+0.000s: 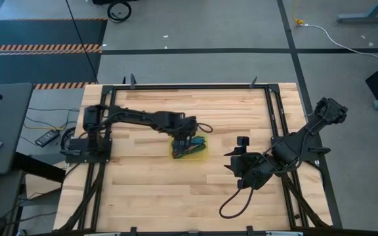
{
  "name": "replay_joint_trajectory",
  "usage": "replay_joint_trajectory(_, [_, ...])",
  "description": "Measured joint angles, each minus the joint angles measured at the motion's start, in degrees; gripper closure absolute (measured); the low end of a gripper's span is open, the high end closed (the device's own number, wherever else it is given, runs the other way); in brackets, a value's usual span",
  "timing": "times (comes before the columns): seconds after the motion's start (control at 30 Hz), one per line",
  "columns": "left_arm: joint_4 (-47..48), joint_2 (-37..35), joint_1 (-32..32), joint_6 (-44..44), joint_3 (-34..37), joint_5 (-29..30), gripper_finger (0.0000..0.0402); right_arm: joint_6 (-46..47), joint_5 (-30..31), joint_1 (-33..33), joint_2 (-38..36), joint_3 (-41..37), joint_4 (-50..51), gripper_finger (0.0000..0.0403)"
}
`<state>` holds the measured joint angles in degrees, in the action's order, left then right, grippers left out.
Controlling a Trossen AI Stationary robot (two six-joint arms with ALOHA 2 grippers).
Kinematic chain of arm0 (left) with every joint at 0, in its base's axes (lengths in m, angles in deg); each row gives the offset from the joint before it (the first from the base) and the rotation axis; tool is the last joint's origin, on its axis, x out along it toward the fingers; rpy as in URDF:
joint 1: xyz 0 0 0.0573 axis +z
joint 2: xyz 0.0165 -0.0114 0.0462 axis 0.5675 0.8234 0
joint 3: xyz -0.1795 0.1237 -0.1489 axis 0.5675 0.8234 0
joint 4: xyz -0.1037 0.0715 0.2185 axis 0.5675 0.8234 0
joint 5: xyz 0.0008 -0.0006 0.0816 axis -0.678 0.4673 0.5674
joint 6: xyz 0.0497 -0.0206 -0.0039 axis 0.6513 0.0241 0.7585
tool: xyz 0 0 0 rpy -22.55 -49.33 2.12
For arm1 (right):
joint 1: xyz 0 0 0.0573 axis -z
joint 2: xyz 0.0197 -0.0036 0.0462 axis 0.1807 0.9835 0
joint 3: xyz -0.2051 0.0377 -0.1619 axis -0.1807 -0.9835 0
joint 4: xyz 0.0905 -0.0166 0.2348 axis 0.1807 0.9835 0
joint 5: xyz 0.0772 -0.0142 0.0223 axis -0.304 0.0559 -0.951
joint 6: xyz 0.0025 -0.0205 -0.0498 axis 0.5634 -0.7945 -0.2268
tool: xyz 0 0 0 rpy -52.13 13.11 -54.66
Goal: Pick and place USB-C Cables
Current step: Move the yellow bin to the center of the table
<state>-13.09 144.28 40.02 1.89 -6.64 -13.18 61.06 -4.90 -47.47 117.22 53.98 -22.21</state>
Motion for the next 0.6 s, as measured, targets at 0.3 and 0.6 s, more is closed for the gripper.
replay_joint_trajectory(0.3, [0.21, 0.82, 1.10, 1.32, -2.18, 0.15, 0.0394, 0.09, -0.51, 0.00, 0.02, 0.00, -0.09, 0.0215])
replay_joint_trajectory(0.6, [0.17, 2.61, 1.73, 2.73, -1.94, -0.02, 0.0394, 1.16, -1.92, -0.15, 0.04, 0.00, -0.72, 0.0215])
